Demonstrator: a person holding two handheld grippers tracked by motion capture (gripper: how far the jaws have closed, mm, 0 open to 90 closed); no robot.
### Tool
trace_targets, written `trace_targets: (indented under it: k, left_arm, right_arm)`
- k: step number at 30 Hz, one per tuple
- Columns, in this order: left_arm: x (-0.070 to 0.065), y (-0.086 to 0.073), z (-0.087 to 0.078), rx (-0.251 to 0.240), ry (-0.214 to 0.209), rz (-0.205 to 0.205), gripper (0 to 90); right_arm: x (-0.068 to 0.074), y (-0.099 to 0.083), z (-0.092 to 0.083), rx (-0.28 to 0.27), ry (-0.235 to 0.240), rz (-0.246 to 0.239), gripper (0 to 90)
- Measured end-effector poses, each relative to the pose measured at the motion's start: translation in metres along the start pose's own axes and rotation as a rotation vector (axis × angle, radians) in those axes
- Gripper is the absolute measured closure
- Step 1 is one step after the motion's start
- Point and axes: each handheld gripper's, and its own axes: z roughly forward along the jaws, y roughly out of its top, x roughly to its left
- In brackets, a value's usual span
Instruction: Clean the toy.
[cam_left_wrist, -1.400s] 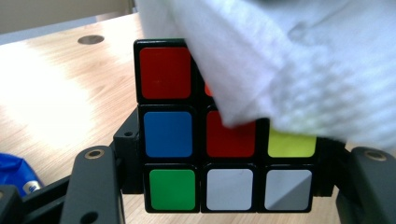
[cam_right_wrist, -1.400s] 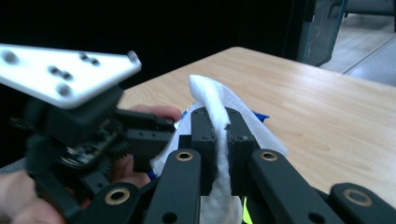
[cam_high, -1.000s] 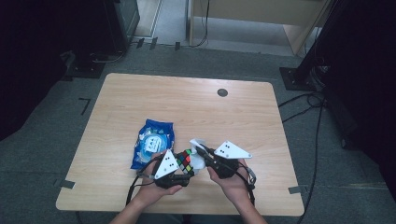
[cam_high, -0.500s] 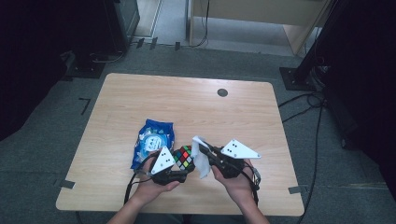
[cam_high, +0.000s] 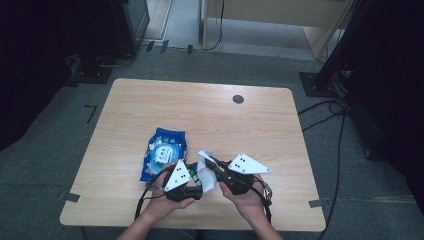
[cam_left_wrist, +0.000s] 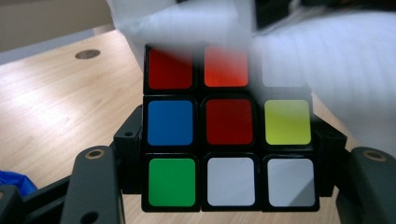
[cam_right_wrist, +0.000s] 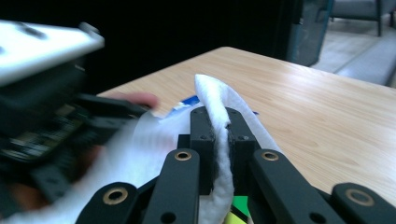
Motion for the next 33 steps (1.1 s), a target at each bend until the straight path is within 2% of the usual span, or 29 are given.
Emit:
trace_targets:
  k: [3, 7, 11, 12, 13, 14, 15, 17, 18, 20, 21, 22, 23, 25, 26, 27, 30, 31, 32, 33]
  left_arm:
    - [0.001, 0.002, -0.003, -0.012, 0.000, 0.002, 33.7]
    - [0.004, 0.003, -0.005, -0.023, 0.001, -0.011, 33.8]
    - [0.007, 0.005, -0.011, -0.054, -0.001, -0.028, 33.8]
    - [0.008, 0.006, -0.012, -0.063, 0.000, -0.030, 33.9]
    - [0.008, 0.006, -0.012, -0.063, 0.000, -0.030, 33.8]
    - [0.010, 0.007, -0.015, -0.072, 0.004, -0.035, 33.9]
    - [0.011, 0.008, -0.015, -0.075, 0.007, -0.039, 33.9]
    - [0.012, 0.008, -0.016, -0.075, 0.010, -0.041, 33.9]
    - [0.013, 0.008, -0.017, -0.075, 0.016, -0.044, 33.9]
    - [0.018, 0.008, -0.017, -0.075, 0.021, -0.064, 33.9]
    - [0.018, 0.008, -0.017, -0.075, 0.021, -0.064, 33.9]
    - [0.021, 0.007, -0.017, -0.076, 0.019, -0.089, 33.9]
    - [0.023, 0.006, -0.018, -0.073, 0.024, -0.093, 33.9]
    - [0.025, 0.006, -0.018, -0.069, 0.028, -0.096, 33.9]
    - [0.028, 0.007, -0.018, -0.071, 0.029, -0.113, 33.8]
    - [0.030, 0.007, -0.019, -0.071, 0.031, -0.118, 33.9]
    - [0.034, 0.010, -0.020, -0.068, 0.038, -0.130, 33.9]
    - [0.034, 0.010, -0.020, -0.068, 0.038, -0.130, 33.9]
    - [0.035, 0.011, -0.021, -0.069, 0.045, -0.131, 33.9]
    - [0.035, 0.011, -0.021, -0.067, 0.048, -0.136, 33.9]
  right_arm:
    - [-0.009, -0.007, 0.001, 0.014, -0.039, 0.015, 85.0]
    - [-0.015, -0.012, 0.003, 0.030, -0.051, 0.031, 85.0]
    - [-0.023, -0.024, 0.012, 0.108, -0.086, -0.006, 84.6]
    - [-0.026, -0.028, 0.015, 0.133, -0.091, 0.001, 84.6]
    - [-0.026, -0.028, 0.015, 0.133, -0.091, 0.001, 84.6]
    - [-0.035, -0.037, 0.019, 0.172, -0.113, 0.025, 84.6]
    - [-0.039, -0.041, 0.019, 0.187, -0.127, 0.036, 84.6]
    - [-0.044, -0.043, 0.019, 0.194, -0.141, 0.049, 84.6]
    - [-0.052, -0.045, 0.016, 0.195, -0.172, 0.048, 84.6]
    - [-0.059, -0.044, 0.012, 0.191, -0.208, 0.043, 84.6]
    - [-0.059, -0.044, 0.012, 0.191, -0.208, 0.043, 84.6]
    - [-0.066, -0.045, 0.008, 0.192, -0.239, 0.034, 84.1]
    - [-0.070, -0.045, 0.006, 0.187, -0.242, 0.047, 82.9]
    - [-0.073, -0.045, 0.004, 0.174, -0.242, 0.046, 79.7]
    - [-0.075, -0.044, 0.001, 0.143, -0.239, 0.027, 67.5]
    - [-0.074, -0.043, 0.001, 0.125, -0.226, 0.016, 62.3]
    - [-0.067, -0.039, 0.002, 0.083, -0.159, -0.028, 49.6]
    - [-0.067, -0.039, 0.002, 0.083, -0.159, -0.028, 49.6]
    - [-0.063, -0.038, 0.003, 0.076, -0.132, -0.036, 46.1]
    - [-0.055, -0.036, 0.007, 0.052, -0.090, -0.066, 40.4]
